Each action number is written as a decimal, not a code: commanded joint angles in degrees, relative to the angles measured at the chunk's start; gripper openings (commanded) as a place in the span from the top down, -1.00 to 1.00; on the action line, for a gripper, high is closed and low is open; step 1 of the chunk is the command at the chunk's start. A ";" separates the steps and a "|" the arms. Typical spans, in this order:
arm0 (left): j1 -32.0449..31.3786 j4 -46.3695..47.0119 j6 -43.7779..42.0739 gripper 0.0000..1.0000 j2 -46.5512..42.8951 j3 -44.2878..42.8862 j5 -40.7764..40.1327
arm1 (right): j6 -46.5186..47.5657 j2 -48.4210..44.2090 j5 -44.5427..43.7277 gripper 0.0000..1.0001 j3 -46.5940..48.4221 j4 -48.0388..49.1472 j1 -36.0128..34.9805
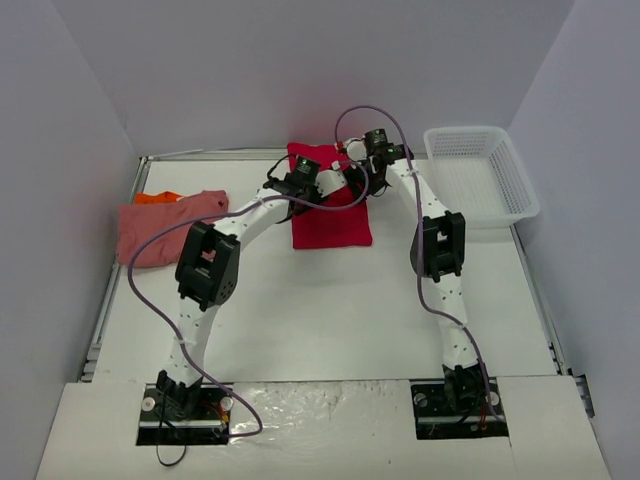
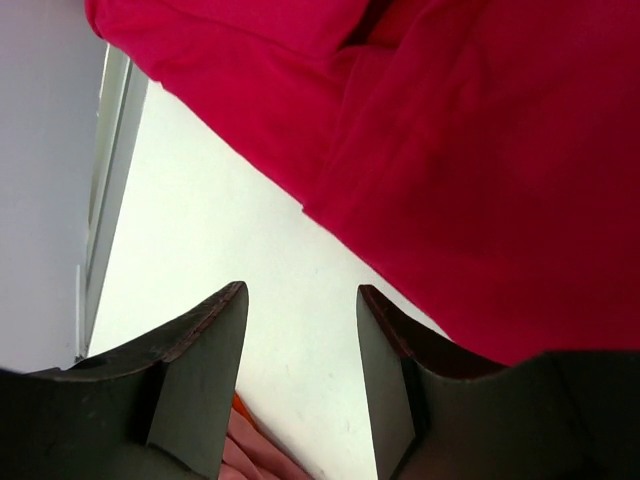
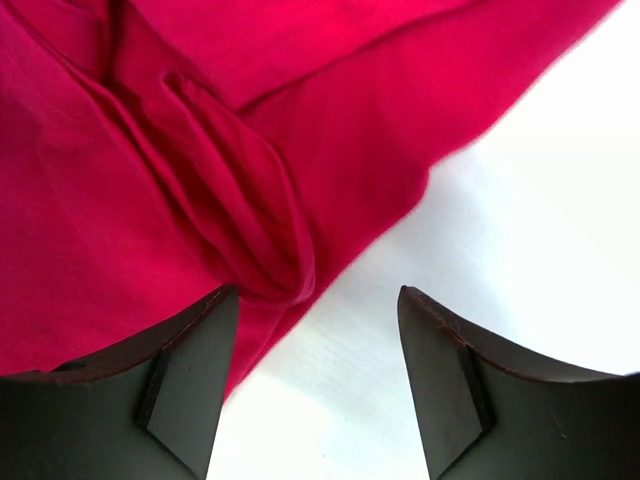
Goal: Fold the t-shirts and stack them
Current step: Fold the folded rectangular tshirt in 1/3 of the way
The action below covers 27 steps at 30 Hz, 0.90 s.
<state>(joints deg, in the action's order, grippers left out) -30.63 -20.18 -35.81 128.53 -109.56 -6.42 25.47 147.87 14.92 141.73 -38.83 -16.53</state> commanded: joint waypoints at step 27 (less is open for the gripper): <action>3.47 -2.93 16.03 0.07 -22.36 19.56 6.06 | -2.27 -17.45 3.54 1.00 -18.06 2.88 -0.08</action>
<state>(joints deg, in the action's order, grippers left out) -27.83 -22.63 -22.04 110.54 -89.41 -1.56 22.70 134.19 16.27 125.12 -35.09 -16.53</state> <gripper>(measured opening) 0.465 0.001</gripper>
